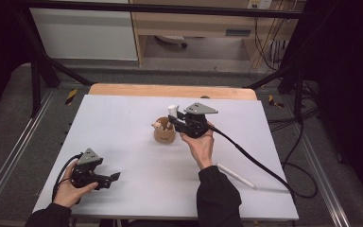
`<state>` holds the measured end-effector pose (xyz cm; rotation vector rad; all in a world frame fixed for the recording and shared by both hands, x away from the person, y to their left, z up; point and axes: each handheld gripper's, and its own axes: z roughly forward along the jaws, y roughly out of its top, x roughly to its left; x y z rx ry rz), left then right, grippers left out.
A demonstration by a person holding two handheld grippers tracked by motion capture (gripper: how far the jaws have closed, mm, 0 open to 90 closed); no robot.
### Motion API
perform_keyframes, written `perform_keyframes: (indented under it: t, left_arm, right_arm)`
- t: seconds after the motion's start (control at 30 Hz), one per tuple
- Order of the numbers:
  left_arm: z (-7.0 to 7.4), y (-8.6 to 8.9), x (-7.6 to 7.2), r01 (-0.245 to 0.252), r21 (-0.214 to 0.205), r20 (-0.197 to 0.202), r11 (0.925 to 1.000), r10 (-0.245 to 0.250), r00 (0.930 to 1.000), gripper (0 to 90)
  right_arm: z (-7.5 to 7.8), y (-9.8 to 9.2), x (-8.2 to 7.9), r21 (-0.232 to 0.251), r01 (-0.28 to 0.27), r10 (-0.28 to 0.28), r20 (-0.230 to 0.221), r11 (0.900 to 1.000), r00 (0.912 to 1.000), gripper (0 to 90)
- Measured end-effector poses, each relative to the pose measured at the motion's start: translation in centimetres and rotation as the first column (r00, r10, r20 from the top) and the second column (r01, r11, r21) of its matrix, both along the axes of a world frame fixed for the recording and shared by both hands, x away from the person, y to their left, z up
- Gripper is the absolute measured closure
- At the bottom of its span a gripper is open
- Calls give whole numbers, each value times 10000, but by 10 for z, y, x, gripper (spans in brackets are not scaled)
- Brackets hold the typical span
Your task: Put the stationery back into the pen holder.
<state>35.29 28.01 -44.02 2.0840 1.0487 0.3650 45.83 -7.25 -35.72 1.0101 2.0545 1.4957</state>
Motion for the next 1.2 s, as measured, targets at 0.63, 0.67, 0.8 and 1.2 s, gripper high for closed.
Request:
perform_keyframes:
  t: [0.63, 0.67, 0.8, 1.2]
  left_arm:
    - [0, 1, 0, 76, -42, -19, 10000, -76, 10000, 63]
    - [0, 1, 0, 51, -73, -7, 10000, -51, 10000, 63]
    - [0, 1, 0, 37, -99, -10, 9999, -37, 10000, 63]
    - [0, 1, 0, 48, -105, -15, 9999, -48, 10000, 63]
  right_arm:
    - [-20, 29, 39, 139, -6, 13, -488, 9999, 9988, 669]
    - [-21, 30, 41, 148, 7, 0, -508, 9999, 9987, 669]
    - [-27, 33, 45, 157, -67, 75, -567, 9999, 9984, 669]
    - [-41, 38, 53, 349, -103, 140, -1068, 9993, 9942, 668]
